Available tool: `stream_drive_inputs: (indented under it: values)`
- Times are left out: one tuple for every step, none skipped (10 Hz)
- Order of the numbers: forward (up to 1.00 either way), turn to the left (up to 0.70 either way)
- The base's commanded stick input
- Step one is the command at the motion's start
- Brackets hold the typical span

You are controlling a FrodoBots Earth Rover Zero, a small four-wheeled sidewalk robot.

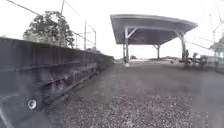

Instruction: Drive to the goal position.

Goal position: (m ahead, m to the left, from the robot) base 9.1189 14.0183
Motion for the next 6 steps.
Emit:
stream_drive_inputs:
  values:
    - [0.7, 0.0]
    - [0.7, 0.0]
    - [0.7, 0.0]
    - [0.7, 0.0]
    - [0.7, 0.0]
    - [0.7, 0.0]
